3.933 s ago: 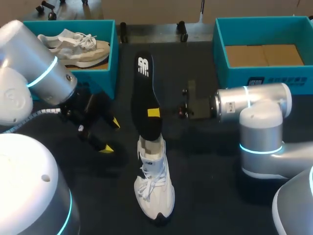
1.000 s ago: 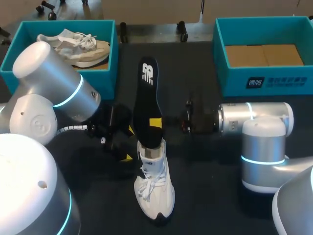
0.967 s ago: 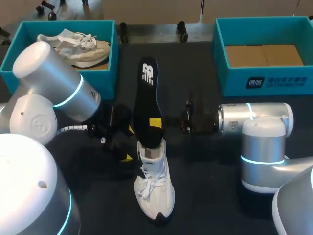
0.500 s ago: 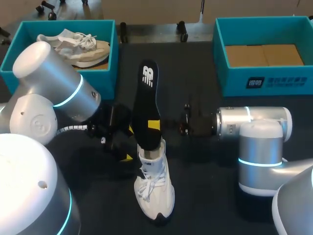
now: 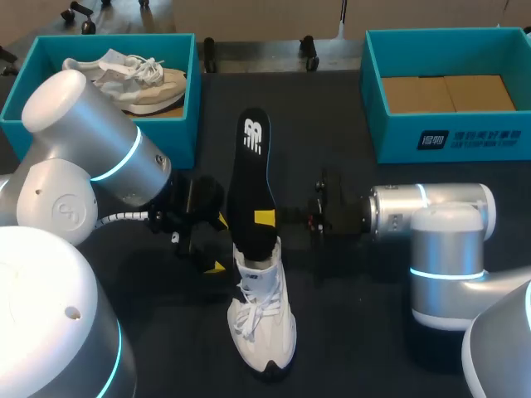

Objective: Take the shoe out of the shoebox, open the shoe tongue, remove and reinsert the insole, then place the shoe into the shoebox

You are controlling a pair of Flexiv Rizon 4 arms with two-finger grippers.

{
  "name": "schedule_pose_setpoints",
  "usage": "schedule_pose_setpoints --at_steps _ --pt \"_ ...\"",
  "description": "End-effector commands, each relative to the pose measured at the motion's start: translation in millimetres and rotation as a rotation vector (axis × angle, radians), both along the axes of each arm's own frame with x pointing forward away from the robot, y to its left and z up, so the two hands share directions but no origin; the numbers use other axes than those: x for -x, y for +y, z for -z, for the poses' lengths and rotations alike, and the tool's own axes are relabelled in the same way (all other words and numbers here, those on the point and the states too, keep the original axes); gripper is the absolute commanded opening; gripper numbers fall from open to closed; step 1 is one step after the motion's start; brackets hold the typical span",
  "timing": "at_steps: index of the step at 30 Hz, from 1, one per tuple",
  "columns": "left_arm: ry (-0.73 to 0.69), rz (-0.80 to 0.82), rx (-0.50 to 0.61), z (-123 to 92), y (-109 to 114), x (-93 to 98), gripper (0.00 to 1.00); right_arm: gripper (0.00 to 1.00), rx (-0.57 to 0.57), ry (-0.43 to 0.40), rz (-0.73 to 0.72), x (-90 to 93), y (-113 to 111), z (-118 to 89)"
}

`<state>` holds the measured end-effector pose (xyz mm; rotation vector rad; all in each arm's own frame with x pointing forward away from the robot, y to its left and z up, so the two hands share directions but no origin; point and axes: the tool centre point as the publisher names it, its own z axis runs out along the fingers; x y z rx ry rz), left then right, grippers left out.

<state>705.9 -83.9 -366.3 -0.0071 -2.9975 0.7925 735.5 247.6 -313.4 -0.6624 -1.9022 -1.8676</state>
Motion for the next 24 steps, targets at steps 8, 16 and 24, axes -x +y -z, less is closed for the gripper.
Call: schedule_pose_setpoints --at_steps 8,16,24 --pt "-0.002 0.0 0.001 1 1 0.6 1.0 0.0 0.008 0.005 -0.012 7.3 -1 8" --pt "-0.002 0.0 0.001 1 1 0.6 1.0 0.0 0.009 0.025 -0.027 12.6 0 17" --pt "-0.002 0.0 0.001 1 1 0.6 1.0 0.0 0.03 0.046 -0.035 19.9 2 22"
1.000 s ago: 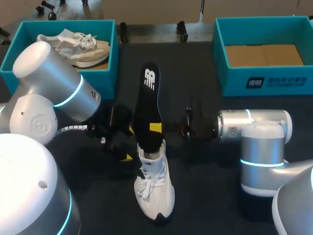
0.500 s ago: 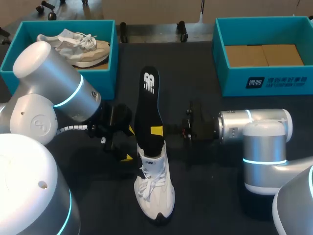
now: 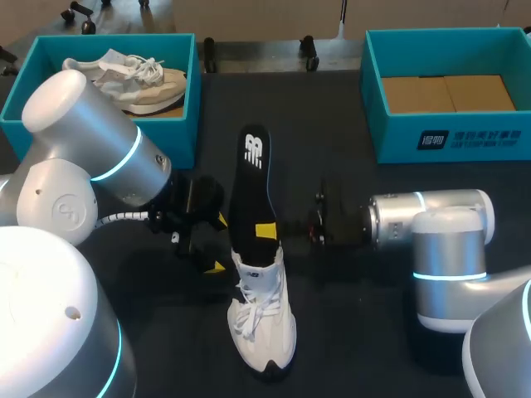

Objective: Take the shoe out of the shoebox, open the shoe tongue, remove and reinsert the insole, then place the shoe into the shoebox

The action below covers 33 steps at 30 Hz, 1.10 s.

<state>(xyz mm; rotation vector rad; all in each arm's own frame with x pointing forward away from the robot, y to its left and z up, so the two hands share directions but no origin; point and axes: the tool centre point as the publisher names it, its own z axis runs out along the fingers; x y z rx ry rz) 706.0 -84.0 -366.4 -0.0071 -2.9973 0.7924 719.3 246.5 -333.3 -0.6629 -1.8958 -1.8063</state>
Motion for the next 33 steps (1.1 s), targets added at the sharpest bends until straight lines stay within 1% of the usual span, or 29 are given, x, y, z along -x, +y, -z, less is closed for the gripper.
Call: schedule_pose_setpoints --at_steps 1,13,21,26,31,33 --pt "-0.002 -0.001 0.001 0 1 0.7 1.0 0.0 0.016 0.008 0.0 4.7 4 3" --pt "-0.002 -0.001 0.001 0 1 0.7 1.0 0.0 0.026 0.045 -0.001 14.7 5 12" --pt "-0.002 -0.001 0.001 0 1 0.7 1.0 0.0 0.031 0.077 0.006 19.5 3 13" --pt "-0.002 -0.001 0.001 0 1 0.7 1.0 0.0 0.032 0.093 -0.006 20.0 2 14" --pt "-0.002 -0.001 0.001 0 1 0.7 1.0 0.0 0.031 0.11 -0.023 16.6 0 13" --pt "-0.002 -0.001 0.001 0 1 0.7 1.0 0.11 0.036 0.109 -0.029 15.5 0 10"
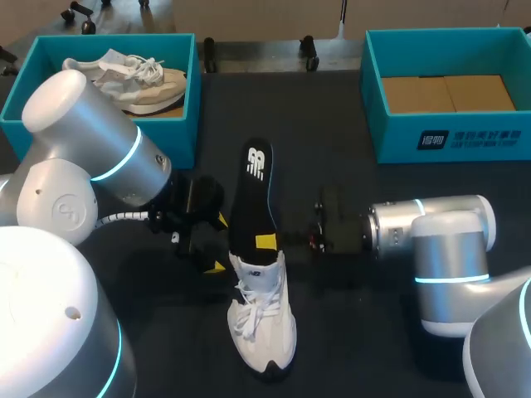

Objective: Take the shoe out of the shoebox, open the shoe tongue, remove and reinsert the insole, then place the shoe into the shoebox

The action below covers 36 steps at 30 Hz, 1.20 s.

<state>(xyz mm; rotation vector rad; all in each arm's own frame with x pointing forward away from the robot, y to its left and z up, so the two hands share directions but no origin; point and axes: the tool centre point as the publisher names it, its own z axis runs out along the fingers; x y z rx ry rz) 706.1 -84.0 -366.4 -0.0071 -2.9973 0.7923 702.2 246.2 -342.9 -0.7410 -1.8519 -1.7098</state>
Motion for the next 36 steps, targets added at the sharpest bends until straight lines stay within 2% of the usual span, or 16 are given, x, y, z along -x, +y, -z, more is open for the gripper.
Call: schedule_pose_setpoints --at_steps 1,3,5,19,36 --pt "-0.002 -0.001 0.001 0 1 0.7 1.0 0.13 0.012 0.003 -0.022 -1.9 0 0" --pt "-0.002 -0.001 0.001 0 1 0.7 1.0 0.22 0.017 0.002 -0.027 -2.6 0 -2" --pt "-0.002 -0.001 0.001 0 1 0.7 1.0 0.25 0.02 -0.001 -0.031 -2.8 -1 -3" --pt "-0.002 -0.001 0.001 0 1 0.7 1.0 0.25 0.081 -0.032 -0.073 -4.7 7 -18" --pt "-0.002 -0.001 0.001 0 1 0.7 1.0 0.23 0.074 -0.1 -0.139 -29.5 13 -30"
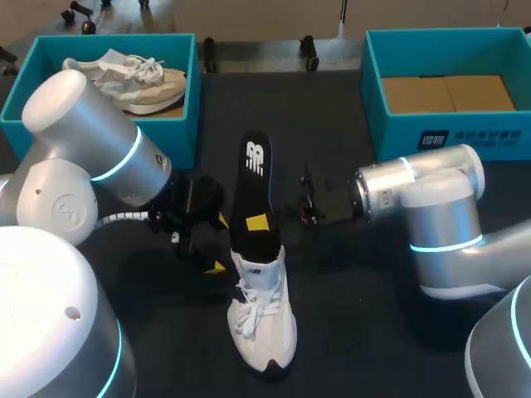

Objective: Take the shoe out of the shoebox, open the shoe tongue, remove and reinsert the insole, then place the shoe into the shoebox

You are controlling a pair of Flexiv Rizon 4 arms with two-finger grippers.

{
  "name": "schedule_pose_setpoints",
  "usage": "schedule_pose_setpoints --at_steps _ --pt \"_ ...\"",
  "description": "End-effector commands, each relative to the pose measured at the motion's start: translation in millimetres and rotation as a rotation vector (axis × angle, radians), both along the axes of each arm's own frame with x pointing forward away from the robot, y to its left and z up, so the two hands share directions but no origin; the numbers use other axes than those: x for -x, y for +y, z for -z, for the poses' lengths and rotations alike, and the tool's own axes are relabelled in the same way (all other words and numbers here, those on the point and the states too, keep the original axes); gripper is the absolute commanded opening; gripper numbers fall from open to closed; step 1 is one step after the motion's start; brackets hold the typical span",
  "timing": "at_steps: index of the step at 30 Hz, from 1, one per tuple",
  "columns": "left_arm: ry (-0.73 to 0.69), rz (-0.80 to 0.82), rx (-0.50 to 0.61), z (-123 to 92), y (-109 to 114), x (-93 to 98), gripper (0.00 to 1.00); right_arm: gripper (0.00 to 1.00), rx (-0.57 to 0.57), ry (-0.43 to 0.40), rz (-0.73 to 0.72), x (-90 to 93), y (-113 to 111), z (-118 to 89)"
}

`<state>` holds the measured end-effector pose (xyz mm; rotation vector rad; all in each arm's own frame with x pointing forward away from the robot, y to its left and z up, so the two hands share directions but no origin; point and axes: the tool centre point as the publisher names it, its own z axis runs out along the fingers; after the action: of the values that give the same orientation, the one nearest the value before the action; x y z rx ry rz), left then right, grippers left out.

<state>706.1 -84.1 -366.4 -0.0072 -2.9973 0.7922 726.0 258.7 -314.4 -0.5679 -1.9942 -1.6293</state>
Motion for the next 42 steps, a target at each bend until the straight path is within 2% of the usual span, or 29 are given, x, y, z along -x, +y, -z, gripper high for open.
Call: schedule_pose_setpoints --at_steps 1,15,16,19,29,42 --pt "-0.002 -0.001 0.001 0 1 0.8 1.0 0.22 -0.003 -0.005 -0.016 -6.9 0 -2" --pt "-0.002 -0.001 0.001 0 1 0.8 1.0 0.18 -0.041 -0.009 0.017 -14.1 10 -9" --pt "-0.002 -0.001 0.001 0 1 0.8 1.0 0.16 -0.042 -0.008 0.022 -14.1 11 -9" --pt "-0.002 -0.001 0.001 0 1 0.8 1.0 0.0 -0.057 -0.005 0.047 -14.6 10 -10" --pt "-0.002 -0.001 0.001 0 1 0.8 1.0 0.0 -0.068 0.038 0.067 -12.2 11 0" --pt "-0.002 -0.001 0.001 0 1 0.8 1.0 0.0 -0.042 0.101 0.084 2.3 8 17"
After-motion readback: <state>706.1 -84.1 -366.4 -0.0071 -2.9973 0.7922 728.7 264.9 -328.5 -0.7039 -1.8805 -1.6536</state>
